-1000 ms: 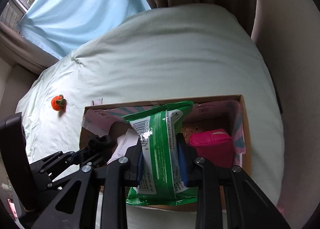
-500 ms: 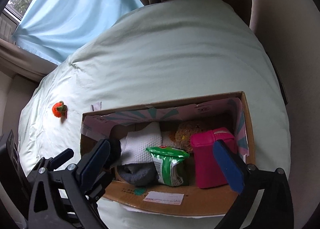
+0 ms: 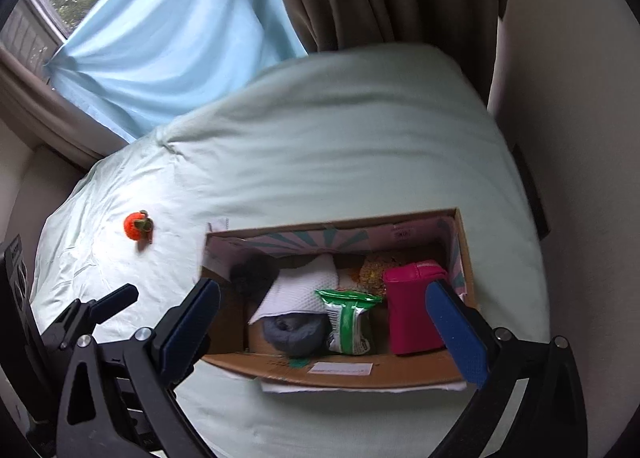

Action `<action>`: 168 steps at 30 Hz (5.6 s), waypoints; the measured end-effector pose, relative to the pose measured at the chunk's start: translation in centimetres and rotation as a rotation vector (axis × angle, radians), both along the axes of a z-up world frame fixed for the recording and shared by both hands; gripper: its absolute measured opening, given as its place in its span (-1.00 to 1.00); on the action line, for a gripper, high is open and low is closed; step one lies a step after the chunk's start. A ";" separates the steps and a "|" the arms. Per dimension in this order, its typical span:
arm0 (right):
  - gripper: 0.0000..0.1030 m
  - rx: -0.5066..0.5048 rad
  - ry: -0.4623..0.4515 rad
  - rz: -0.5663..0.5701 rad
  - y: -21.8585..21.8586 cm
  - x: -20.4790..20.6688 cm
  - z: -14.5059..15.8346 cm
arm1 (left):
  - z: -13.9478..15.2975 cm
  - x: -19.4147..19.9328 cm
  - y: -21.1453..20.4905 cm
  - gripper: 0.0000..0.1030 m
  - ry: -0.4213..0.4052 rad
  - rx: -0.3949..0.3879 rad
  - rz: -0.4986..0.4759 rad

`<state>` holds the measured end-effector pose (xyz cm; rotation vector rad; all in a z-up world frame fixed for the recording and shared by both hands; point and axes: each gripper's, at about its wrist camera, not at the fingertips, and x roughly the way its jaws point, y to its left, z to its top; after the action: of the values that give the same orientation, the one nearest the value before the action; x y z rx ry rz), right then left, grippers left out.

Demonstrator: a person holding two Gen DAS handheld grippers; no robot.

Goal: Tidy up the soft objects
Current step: 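Lift both tools out of the box toward the orange pompom and grey cloth, then grasp the orange pompom plush with the left tool while the right tool grasps the grey cloth, then carry the pompom and grey cloth into the box and release both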

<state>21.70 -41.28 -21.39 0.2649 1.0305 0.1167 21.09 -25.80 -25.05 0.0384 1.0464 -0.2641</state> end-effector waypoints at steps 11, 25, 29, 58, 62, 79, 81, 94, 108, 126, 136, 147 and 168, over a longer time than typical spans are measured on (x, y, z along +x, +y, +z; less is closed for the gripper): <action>0.99 -0.068 -0.191 0.048 6.6 -5.7 9.7 | 8.6 -4.4 8.3 0.99 -0.132 -0.052 0.076; 0.99 -0.157 -0.351 0.062 18.7 -12.2 15.7 | 16.1 -10.9 24.7 0.99 -0.296 -0.045 0.181; 0.99 -0.137 -0.363 0.061 21.8 -12.6 15.6 | 15.8 -10.9 28.7 0.99 -0.291 -0.044 0.186; 0.88 -0.186 -0.210 -0.162 33.3 2.0 -6.1 | -6.3 10.8 42.0 0.98 -0.188 -0.009 0.098; 0.86 -0.190 -0.169 -0.222 32.3 4.1 -11.0 | -11.0 14.1 41.4 0.98 -0.166 0.008 0.093; 0.60 -0.294 -0.111 -0.208 31.1 9.6 -23.1 | -22.7 21.7 39.6 0.75 -0.154 0.102 0.093; 0.28 -0.260 -0.103 -0.197 30.8 10.1 -23.7 | -23.3 22.3 39.7 0.48 -0.128 0.094 0.095; -0.72 -0.253 -0.081 -0.166 30.4 10.8 -23.9 | -22.9 22.7 39.8 -0.40 -0.122 0.052 0.090; -0.79 -0.224 -0.172 -0.183 30.4 8.0 -16.9 | -15.5 18.6 40.0 -0.42 -0.196 0.040 0.096; -0.79 -0.162 -0.316 -0.206 26.7 -1.9 3.1 | 3.3 6.5 34.7 -0.42 -0.288 -0.038 0.091; -0.79 -0.158 -0.321 -0.226 18.0 -6.1 9.7 | 7.7 1.6 23.5 -0.42 -0.270 -0.079 0.011; -0.79 -0.172 -0.240 -0.148 7.1 -6.4 8.4 | 5.7 -0.3 8.3 -0.42 -0.183 -0.048 -0.028; -0.79 -0.048 0.024 -0.045 -0.5 0.6 -6.6 | -10.7 5.4 -3.1 -0.42 0.139 0.117 -0.087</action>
<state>22.33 -41.73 -28.01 0.2466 1.0490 0.0481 26.52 -28.95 -35.73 0.1736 1.1993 -0.2873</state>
